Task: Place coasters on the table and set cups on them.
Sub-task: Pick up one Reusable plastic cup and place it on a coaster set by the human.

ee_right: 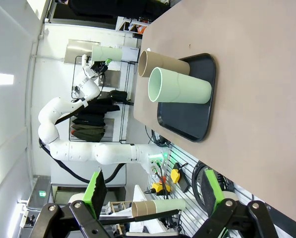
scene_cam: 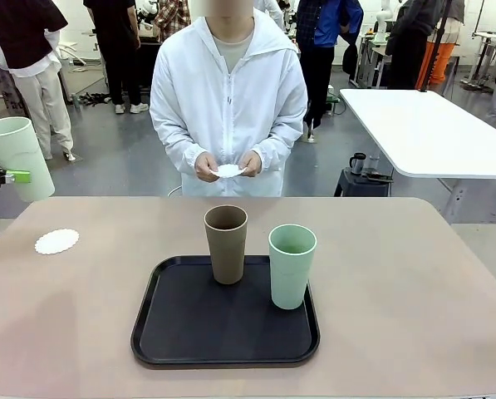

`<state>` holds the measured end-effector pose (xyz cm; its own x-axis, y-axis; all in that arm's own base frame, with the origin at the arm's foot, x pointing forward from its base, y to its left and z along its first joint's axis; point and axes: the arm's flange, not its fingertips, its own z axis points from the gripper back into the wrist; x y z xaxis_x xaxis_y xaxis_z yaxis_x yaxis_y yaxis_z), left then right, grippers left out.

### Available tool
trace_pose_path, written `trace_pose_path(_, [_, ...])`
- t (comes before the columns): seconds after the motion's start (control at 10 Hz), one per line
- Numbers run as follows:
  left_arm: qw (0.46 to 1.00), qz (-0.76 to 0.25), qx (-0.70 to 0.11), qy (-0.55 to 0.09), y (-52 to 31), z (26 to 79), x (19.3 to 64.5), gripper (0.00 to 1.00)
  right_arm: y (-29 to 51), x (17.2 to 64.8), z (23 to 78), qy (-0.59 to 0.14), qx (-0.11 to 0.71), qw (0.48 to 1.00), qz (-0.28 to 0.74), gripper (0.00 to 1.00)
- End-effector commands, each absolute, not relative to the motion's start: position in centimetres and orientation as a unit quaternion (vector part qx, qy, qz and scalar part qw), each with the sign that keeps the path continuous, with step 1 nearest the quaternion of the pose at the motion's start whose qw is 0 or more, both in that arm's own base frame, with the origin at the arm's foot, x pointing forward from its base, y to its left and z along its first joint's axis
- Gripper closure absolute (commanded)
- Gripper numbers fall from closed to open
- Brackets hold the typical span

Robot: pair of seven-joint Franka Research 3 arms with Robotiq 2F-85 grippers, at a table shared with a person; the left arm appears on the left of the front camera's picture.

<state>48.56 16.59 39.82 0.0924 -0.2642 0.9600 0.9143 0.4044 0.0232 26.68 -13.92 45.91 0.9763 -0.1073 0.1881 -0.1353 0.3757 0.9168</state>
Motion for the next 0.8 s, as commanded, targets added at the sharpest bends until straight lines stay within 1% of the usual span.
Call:
trace_pose_path(0.0, [0.668, -0.440, -0.318, -0.509, 16.96, 39.82, 48.57, 0.15, -13.98, 26.70, 45.92, -0.111, 0.565, 0.818, 0.011, 0.00])
trace_pose_path(0.7, [0.668, -0.440, -0.318, -0.509, 16.96, 39.82, 48.57, 0.15, -13.98, 26.70, 45.92, -0.111, 0.565, 0.818, 0.011, 0.00])
